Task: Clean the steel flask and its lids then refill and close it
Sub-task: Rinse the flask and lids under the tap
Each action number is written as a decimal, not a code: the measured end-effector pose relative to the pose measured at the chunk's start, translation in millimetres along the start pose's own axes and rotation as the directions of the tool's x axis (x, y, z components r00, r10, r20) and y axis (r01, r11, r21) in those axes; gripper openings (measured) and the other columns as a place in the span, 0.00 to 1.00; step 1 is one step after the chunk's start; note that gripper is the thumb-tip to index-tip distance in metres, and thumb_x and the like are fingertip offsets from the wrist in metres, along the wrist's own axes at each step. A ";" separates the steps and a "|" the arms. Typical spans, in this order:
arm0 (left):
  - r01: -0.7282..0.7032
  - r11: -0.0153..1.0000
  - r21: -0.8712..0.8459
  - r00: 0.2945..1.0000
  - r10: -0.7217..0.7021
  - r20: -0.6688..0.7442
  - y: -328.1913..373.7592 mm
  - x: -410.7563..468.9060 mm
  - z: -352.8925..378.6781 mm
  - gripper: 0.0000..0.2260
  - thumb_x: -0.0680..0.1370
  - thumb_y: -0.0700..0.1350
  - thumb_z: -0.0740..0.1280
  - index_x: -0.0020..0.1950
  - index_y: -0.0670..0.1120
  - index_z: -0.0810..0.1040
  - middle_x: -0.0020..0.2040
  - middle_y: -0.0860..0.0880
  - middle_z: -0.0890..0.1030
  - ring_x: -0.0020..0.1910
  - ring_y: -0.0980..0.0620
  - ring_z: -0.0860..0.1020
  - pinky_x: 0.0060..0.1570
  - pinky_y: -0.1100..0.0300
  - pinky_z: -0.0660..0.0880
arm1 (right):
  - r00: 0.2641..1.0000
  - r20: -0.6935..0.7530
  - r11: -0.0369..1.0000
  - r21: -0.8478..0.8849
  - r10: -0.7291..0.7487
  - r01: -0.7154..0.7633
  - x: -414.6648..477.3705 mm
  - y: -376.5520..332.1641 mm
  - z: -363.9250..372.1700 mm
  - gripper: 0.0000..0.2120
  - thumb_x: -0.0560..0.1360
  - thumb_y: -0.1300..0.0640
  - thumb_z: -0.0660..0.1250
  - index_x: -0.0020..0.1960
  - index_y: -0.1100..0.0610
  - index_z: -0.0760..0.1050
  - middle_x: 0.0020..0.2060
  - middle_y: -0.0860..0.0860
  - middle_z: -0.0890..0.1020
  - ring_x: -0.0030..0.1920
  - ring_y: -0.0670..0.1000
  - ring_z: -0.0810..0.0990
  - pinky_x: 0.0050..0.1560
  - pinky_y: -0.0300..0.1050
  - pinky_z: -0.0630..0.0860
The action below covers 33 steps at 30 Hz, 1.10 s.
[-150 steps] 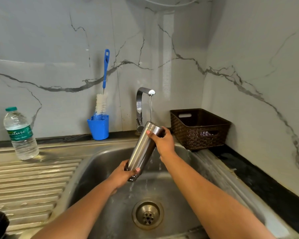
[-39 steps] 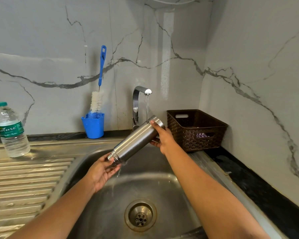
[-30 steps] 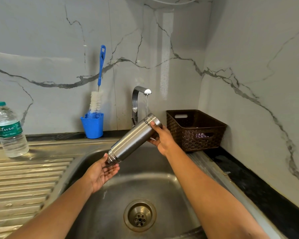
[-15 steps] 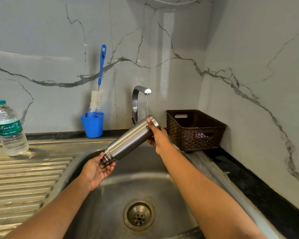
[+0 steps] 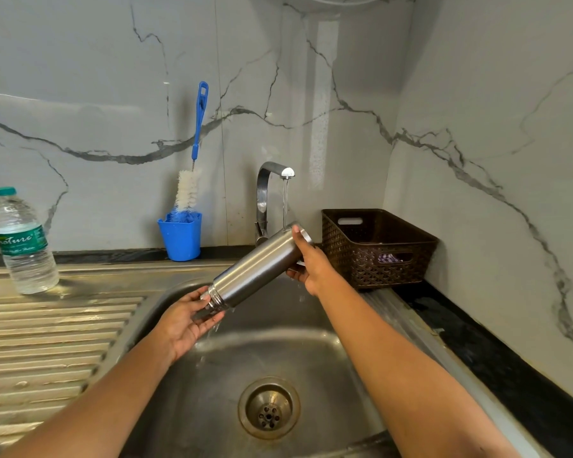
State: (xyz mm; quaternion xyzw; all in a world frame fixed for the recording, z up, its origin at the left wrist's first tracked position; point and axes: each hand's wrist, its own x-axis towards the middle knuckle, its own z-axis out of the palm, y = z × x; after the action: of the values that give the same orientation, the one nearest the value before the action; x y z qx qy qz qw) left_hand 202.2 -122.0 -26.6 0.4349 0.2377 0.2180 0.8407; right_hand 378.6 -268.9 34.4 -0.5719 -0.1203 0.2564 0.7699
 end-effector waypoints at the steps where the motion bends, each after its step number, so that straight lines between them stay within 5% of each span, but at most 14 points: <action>1: 0.001 1.000 -0.007 1.000 -0.001 0.001 0.3 -0.1 -0.4 0.13 0.79 0.33 0.58 0.61 0.41 0.73 0.58 0.38 0.77 0.53 0.41 0.78 0.47 0.49 0.76 | 1.000 -0.009 1.000 0.019 -0.004 0.004 0.4 0.4 0.4 0.34 0.69 0.41 0.71 0.67 0.58 0.65 0.50 0.54 0.75 0.53 0.55 0.76 0.49 0.49 0.79; 6: -0.060 0.996 -0.066 0.998 0.058 -0.035 2.2 -0.7 0.6 0.11 0.79 0.34 0.59 0.59 0.41 0.74 0.56 0.39 0.77 0.52 0.43 0.78 0.47 0.50 0.77 | 0.999 -0.012 0.989 0.139 -0.050 0.051 -1.1 1.6 -1.8 0.26 0.71 0.51 0.72 0.63 0.59 0.66 0.51 0.55 0.75 0.48 0.53 0.77 0.49 0.51 0.79; 12: 0.081 0.997 -0.014 0.996 -0.081 -0.040 -1.2 -3.6 -1.3 0.12 0.79 0.46 0.63 0.56 0.38 0.74 0.52 0.35 0.79 0.51 0.41 0.80 0.40 0.53 0.81 | 0.989 0.098 0.975 0.201 -0.114 0.093 -2.9 0.9 -5.3 0.21 0.75 0.56 0.68 0.65 0.60 0.68 0.59 0.59 0.74 0.63 0.58 0.73 0.48 0.49 0.79; 17: 0.014 1.000 -0.011 0.999 -0.014 -0.034 0.5 -5.1 0.5 0.07 0.80 0.38 0.61 0.56 0.38 0.73 0.52 0.35 0.78 0.49 0.43 0.79 0.34 0.58 0.81 | 0.995 0.099 0.998 0.069 -0.007 0.000 -2.9 -1.9 -1.8 0.24 0.77 0.44 0.63 0.64 0.60 0.67 0.53 0.57 0.76 0.60 0.59 0.75 0.54 0.53 0.78; 22: 0.001 1.000 -0.003 1.000 -0.001 0.017 -0.4 -4.2 -1.5 0.10 0.79 0.33 0.58 0.58 0.39 0.73 0.54 0.37 0.78 0.51 0.43 0.78 0.37 0.57 0.81 | 0.999 0.016 0.997 -0.057 0.046 -0.045 -6.4 -4.7 -0.7 0.32 0.69 0.33 0.65 0.62 0.56 0.68 0.50 0.54 0.75 0.57 0.58 0.76 0.47 0.48 0.78; 28: -0.009 0.997 -0.081 1.000 0.009 -0.001 1.1 -2.2 -1.2 0.09 0.79 0.39 0.62 0.57 0.39 0.74 0.55 0.37 0.78 0.52 0.43 0.79 0.45 0.53 0.81 | 0.999 -0.023 0.997 0.067 -0.032 0.033 -3.5 1.0 -3.7 0.28 0.71 0.46 0.71 0.64 0.60 0.69 0.51 0.56 0.76 0.45 0.54 0.79 0.37 0.45 0.80; 33: 0.064 0.994 -0.090 0.998 -0.064 0.003 -0.3 -2.4 -2.2 0.12 0.79 0.43 0.63 0.57 0.37 0.74 0.52 0.34 0.79 0.41 0.43 0.84 0.38 0.56 0.81 | 0.994 0.098 0.979 0.203 -0.046 0.025 -5.2 -0.6 -5.4 0.22 0.75 0.54 0.68 0.65 0.60 0.68 0.54 0.58 0.76 0.49 0.56 0.78 0.48 0.52 0.79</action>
State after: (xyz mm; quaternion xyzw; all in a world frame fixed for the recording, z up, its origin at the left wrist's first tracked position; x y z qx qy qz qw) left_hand 199.0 -122.2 -27.5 0.3887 0.2411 0.2015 0.8661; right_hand 376.9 -276.3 33.8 -0.4750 -0.1431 0.2825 0.8210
